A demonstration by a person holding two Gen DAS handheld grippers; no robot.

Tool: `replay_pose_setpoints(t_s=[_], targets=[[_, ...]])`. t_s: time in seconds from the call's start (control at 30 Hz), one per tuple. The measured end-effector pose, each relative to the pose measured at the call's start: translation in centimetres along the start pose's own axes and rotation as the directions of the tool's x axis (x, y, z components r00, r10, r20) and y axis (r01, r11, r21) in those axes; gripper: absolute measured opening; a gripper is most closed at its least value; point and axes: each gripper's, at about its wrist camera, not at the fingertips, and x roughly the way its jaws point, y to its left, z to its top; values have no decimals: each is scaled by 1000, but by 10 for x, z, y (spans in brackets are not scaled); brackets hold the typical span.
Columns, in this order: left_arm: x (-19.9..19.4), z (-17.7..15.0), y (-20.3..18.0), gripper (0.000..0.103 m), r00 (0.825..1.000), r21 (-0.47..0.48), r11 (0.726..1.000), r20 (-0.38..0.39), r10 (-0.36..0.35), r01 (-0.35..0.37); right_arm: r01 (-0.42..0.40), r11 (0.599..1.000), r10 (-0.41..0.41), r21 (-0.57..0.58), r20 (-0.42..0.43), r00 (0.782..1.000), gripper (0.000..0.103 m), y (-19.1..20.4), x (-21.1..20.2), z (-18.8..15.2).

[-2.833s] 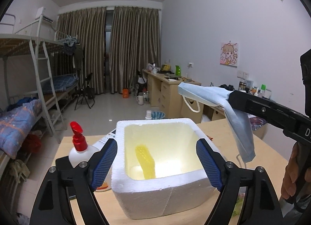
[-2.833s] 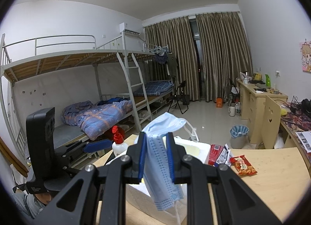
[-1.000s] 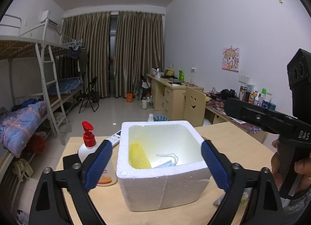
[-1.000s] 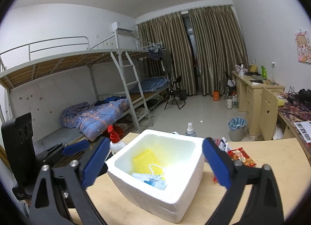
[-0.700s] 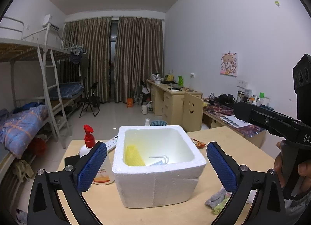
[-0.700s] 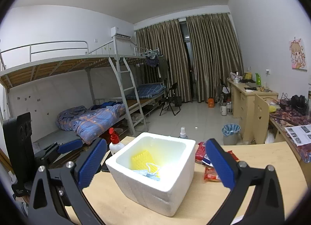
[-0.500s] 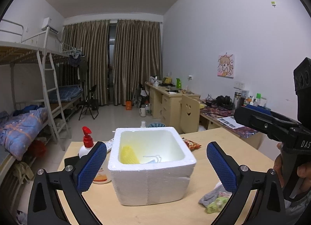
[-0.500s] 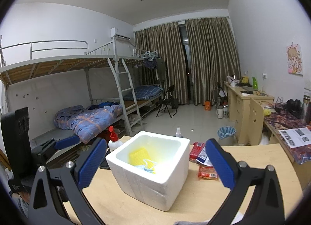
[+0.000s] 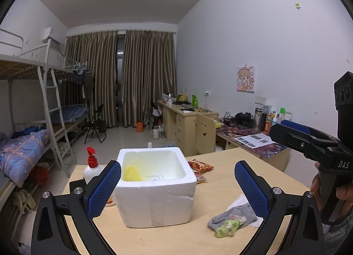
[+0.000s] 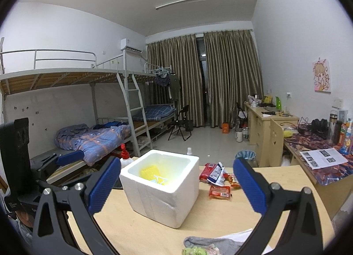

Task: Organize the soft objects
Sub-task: 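Move both tools back toward the grey sock and green snack bag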

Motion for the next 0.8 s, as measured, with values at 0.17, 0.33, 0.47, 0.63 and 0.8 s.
replay_pose_setpoints(t_s=[0.17, 0.33, 0.47, 0.63, 0.8], targets=[[-9, -4, -10, 103, 1000, 2, 1000, 6, -14, 14, 15, 1000, -15, -13, 15, 1000, 103, -2, -13, -6], [-9, -11, -21, 103, 999, 0, 999, 5, -46, 46, 44, 999, -44, -14, 21, 999, 103, -7, -21, -16], [-3, -22, -33, 103, 997, 13, 997, -14, -79, 79, 69, 998, -69, 13, 16, 997, 103, -19, -27, -26], [6, -38, -42, 103, 994, 6, 994, -18, -110, 111, 99, 995, -99, 29, 20, 995, 103, -29, -34, -37], [12, -55, -44, 103, 991, -18, 991, -10, -132, 132, 116, 993, -116, 37, 10, 993, 103, -37, -38, -51]])
